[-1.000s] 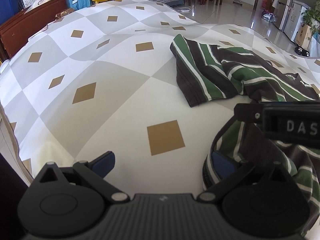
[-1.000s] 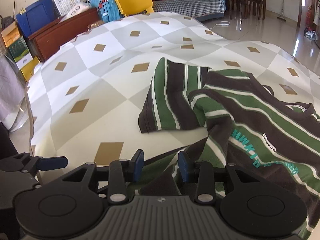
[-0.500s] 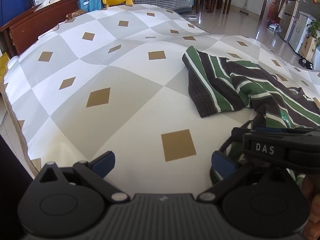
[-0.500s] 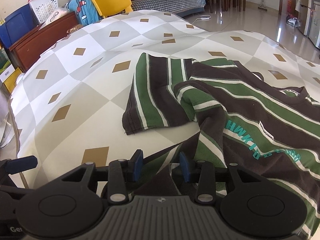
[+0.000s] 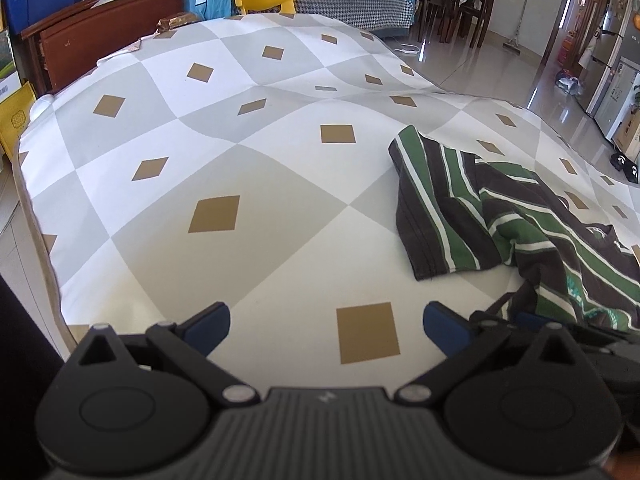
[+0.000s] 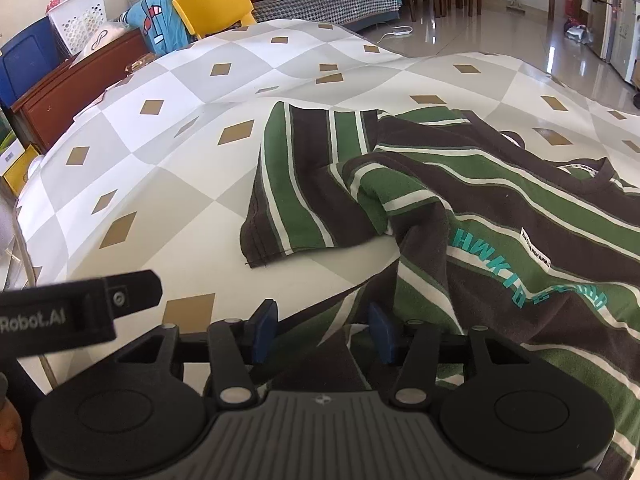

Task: Fold clothes

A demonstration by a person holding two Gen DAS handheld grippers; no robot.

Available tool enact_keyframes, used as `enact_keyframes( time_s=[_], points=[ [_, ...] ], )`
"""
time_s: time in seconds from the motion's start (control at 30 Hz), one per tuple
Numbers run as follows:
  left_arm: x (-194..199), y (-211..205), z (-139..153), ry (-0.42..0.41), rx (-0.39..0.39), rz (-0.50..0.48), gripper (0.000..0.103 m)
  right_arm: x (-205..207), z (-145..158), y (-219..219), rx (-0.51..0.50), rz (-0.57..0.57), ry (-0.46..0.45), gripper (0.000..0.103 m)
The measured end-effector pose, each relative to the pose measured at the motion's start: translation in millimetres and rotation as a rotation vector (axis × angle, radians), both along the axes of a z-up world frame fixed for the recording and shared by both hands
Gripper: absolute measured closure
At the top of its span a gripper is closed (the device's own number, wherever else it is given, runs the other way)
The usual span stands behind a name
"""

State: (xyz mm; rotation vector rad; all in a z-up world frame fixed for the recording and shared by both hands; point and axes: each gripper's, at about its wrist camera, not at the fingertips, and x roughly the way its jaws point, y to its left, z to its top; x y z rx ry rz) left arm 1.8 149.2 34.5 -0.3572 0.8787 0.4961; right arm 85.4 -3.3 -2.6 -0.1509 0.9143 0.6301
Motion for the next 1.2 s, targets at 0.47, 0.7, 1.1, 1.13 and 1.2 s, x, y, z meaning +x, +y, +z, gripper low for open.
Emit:
enact_keyframes(
  time_s=[0.47,0.7,1.1,1.13,1.2],
  points=[
    [121.4,-26.6,-1.4,0.059,0.062,-0.206,0.0,-16.0,-7.4,6.8,-0.122,0.016,-0.149,0.071],
    [163.8,-39.6,-19.9,0.135,0.085,-0.357,0.0,-12.3,-5.4,-8.0,-0.109,0.061,-0.141,0.086],
    [201.5,-30.4,-54.7,0.21,0.033,-0.398,0.0,-22.5,1.6,-31.1,-0.046,0.206,-0.08,0.097],
    [203.1,-30.4,-54.9,0.214,0.033,-0.4,0.0,-24.0,3.3,-33.9,-0.034,0.223,-0.069,0.097],
    [204.8,-30.5,-55.0,0.217,0.036,-0.403,0.0,-28.4,8.3,-38.8,-0.004,0.264,-0.047,0.097]
  ],
)
